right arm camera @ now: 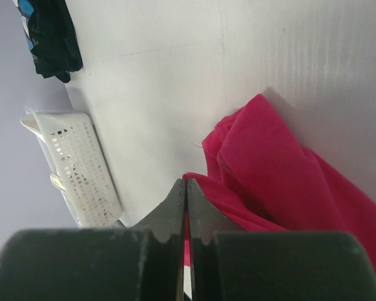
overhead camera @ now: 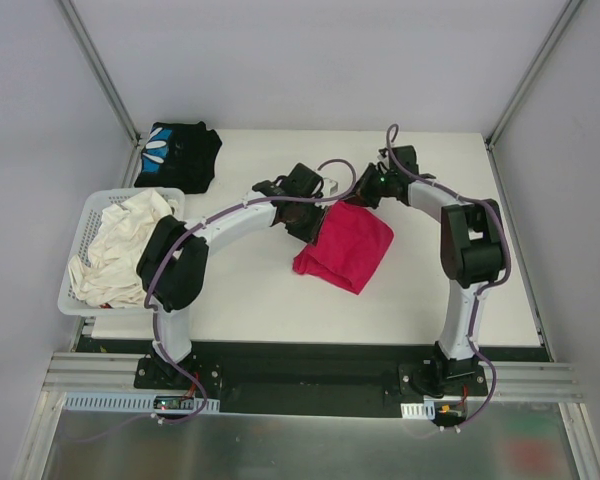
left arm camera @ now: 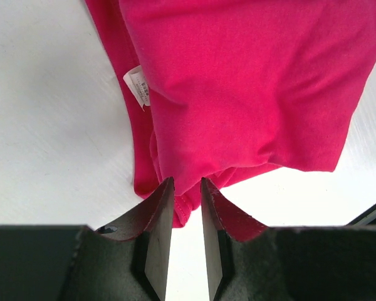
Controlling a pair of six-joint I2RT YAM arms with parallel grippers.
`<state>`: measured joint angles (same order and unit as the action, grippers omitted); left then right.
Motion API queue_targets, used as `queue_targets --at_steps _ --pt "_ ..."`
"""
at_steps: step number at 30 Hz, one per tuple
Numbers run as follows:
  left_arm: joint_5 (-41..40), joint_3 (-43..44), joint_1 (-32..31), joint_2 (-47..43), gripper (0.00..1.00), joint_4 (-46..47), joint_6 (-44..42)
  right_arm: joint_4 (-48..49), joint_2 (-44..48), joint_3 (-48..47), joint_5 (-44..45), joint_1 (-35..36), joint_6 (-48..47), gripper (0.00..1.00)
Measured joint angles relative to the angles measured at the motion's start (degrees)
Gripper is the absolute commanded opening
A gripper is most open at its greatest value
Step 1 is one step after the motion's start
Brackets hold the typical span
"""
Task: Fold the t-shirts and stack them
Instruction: Smooth out wrinkles on the folded tshirt
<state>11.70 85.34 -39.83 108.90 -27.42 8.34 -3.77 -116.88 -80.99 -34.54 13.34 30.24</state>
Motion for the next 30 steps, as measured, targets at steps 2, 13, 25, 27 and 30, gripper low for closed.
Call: queue_targets --at_steps 2,13,25,27,30 --pt "-0.09 0.00 0.00 -0.15 0.23 0.00 0.02 0.00 -0.33 -0.59 0.24 0.17 0.00 0.01" --pt "-0.20 -1.57 0.00 -1.16 0.23 0.13 0.13 0.07 -4.72 -1.40 1.22 1.92 0.59 0.28" --pt "-0.31 -3.58 0.02 -5.97 0.23 0.28 -0.04 -1.68 -4.79 -4.61 2.23 1.01 0.55 0.36" --pt "-0.26 -5.11 0.00 -7.67 0.23 0.68 -0.02 -3.39 -4.00 -5.70 2.60 -0.09 -0.31 0.36" --pt "-0.24 -8.35 0.00 -10.86 0.23 1.62 0.13 -6.82 -0.20 -5.81 3.65 -1.90 -2.05 0.36"
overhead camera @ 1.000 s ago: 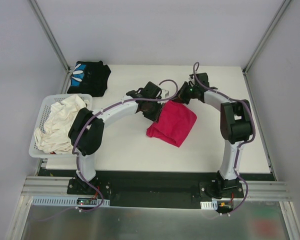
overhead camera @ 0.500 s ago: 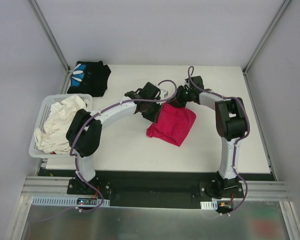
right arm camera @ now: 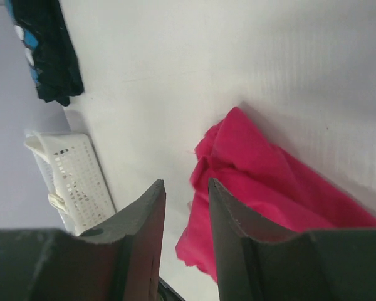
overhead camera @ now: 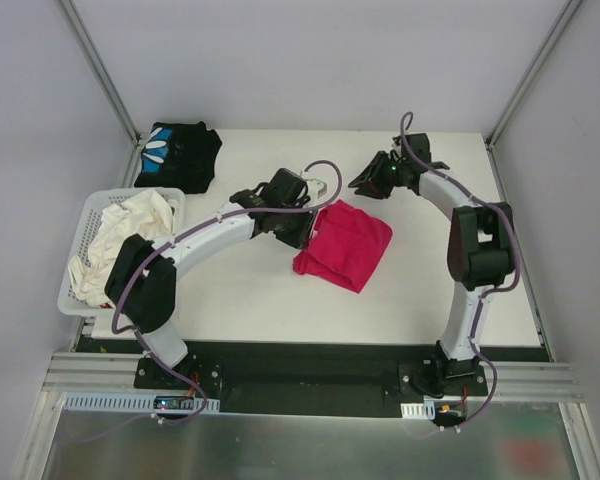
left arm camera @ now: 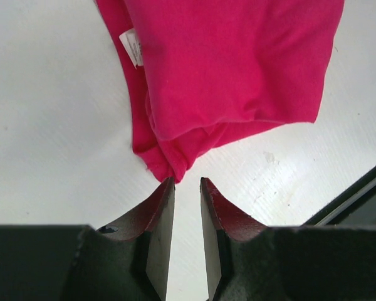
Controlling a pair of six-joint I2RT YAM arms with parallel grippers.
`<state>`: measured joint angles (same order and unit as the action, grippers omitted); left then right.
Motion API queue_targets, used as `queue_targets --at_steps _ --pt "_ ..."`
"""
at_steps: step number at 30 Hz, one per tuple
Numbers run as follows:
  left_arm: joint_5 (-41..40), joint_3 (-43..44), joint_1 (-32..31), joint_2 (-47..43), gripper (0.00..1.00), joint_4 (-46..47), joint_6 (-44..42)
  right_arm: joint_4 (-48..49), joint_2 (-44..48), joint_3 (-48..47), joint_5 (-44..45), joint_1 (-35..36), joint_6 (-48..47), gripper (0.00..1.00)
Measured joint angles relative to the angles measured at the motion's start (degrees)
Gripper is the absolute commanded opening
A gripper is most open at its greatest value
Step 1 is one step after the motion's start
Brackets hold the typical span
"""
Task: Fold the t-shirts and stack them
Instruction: Smooth out wrinkles on the folded tshirt
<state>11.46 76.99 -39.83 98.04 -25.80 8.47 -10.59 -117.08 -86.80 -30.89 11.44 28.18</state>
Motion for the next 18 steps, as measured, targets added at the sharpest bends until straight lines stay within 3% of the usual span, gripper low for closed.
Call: queue_targets --at_steps 3,9,13,18 --pt "-0.02 -3.63 0.00 -3.45 0.23 1.51 0.28 -1.29 6.25 1.57 0.72 -1.16 -1.27 0.36" --pt "-0.09 -6.54 0.00 -6.36 0.24 2.84 0.98 0.87 24.63 16.41 1.73 1.14 -1.97 0.27" --pt "-0.20 -6.64 0.00 -7.61 0.27 3.69 1.11 3.30 27.98 25.53 1.68 4.04 -2.05 0.22" --pt "-1.38 -7.21 0.00 -10.67 0.28 7.41 1.14 5.99 25.18 35.15 1.42 4.94 -2.86 0.20"
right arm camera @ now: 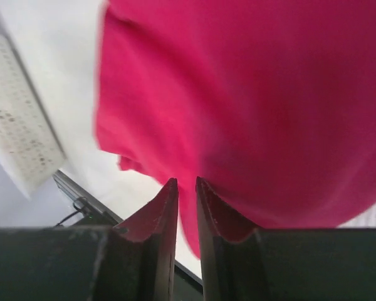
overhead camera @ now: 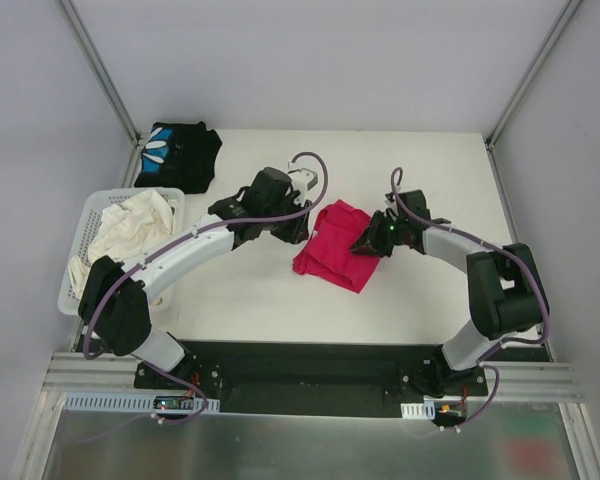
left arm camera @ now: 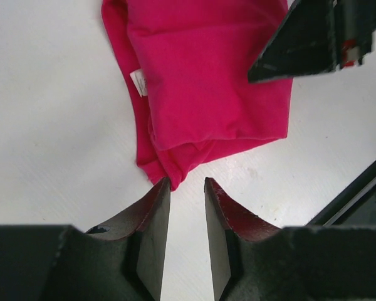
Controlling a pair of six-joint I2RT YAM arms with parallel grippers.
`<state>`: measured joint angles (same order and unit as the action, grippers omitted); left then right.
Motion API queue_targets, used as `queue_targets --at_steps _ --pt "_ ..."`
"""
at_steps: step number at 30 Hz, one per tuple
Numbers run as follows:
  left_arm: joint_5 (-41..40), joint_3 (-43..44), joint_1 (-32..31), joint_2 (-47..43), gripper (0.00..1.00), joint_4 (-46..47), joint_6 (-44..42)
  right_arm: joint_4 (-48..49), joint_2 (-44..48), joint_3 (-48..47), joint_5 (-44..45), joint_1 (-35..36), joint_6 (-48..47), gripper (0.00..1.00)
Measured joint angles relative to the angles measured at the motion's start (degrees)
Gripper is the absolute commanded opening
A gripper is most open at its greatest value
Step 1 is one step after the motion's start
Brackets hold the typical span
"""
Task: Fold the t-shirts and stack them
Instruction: Smooth out wrinkles on the folded tshirt
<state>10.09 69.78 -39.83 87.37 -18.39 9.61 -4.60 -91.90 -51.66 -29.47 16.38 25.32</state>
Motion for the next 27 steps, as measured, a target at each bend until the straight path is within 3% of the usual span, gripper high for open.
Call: queue_targets --at_steps 16,27 --pt "-1.05 -0.98 0.00 -3.91 0.31 3.67 0.02 15.34 -9.53 6.10 -6.40 -0.17 0.83 0.22" --pt "-1.27 -1.81 0.02 -5.79 0.32 4.46 0.00 10.69 -0.42 7.26 -3.02 -0.09 0.15 0.23"
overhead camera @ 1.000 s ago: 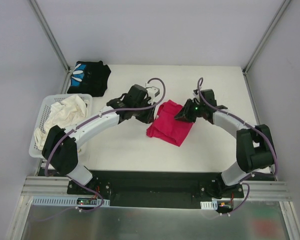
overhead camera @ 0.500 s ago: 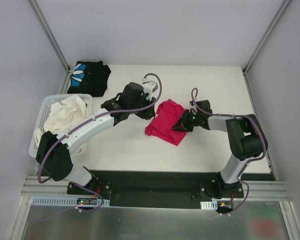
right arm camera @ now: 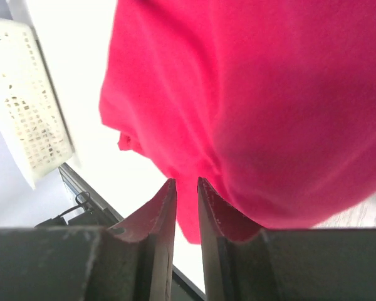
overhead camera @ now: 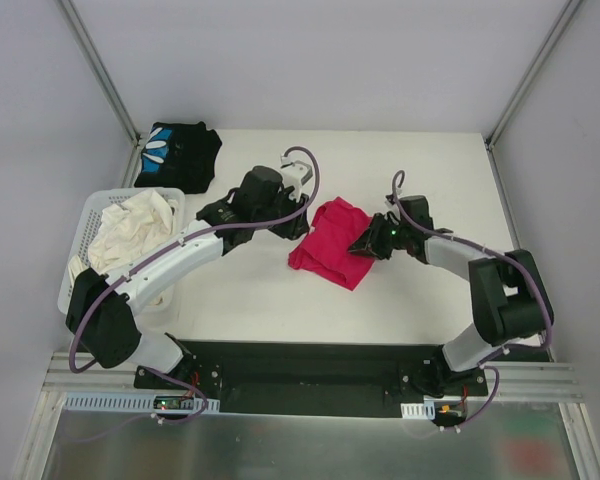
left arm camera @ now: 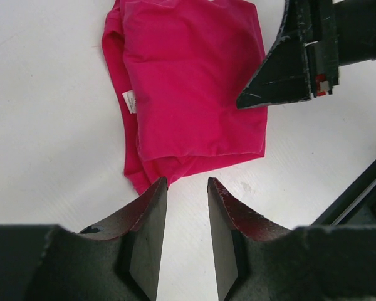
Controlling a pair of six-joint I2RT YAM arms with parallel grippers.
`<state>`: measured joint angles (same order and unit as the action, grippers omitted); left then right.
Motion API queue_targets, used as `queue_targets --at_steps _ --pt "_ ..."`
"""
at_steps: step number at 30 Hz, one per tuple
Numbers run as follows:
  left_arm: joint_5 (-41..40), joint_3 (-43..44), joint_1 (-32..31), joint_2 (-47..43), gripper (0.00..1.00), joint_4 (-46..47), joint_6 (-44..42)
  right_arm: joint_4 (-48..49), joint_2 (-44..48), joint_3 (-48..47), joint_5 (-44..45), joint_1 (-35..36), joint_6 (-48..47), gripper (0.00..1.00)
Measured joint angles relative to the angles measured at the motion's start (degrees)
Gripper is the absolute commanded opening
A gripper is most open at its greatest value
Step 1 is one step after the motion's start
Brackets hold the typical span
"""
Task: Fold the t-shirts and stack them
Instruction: Smooth out wrinkles on the folded tshirt
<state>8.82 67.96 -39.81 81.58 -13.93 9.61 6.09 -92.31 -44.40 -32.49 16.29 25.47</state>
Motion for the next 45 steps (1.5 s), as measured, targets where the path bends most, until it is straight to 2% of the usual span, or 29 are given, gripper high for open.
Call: queue_targets --at_steps 7,12,21,33,39,45 --pt "0.02 -0.33 -0.02 0.00 0.33 0.07 0.00 -4.90 8.98 -0.04 0.61 -0.20 -0.85 0.24" --pt "-0.02 -0.33 -0.02 0.04 0.34 0.48 0.00 -4.37 9.51 1.73 0.55 -0.17 -0.76 0.23" --pt "-0.04 0.26 -0.02 2.01 0.35 1.25 -0.04 1.44 -1.18 5.49 0.07 2.08 2.25 0.22" --pt "-0.24 1.22 0.00 2.75 0.36 1.29 -0.13 12.13 -11.67 1.14 -5.99 5.99 7.98 0.22" --pt "-0.22 1.22 -0.02 2.75 0.36 1.29 -0.13 10.73 -17.29 -7.06 -5.77 7.45 8.46 0.22" --pt "-0.24 1.22 0.00 2.73 0.36 1.29 -0.13 4.70 -22.99 -18.40 -3.63 8.07 6.93 0.24"
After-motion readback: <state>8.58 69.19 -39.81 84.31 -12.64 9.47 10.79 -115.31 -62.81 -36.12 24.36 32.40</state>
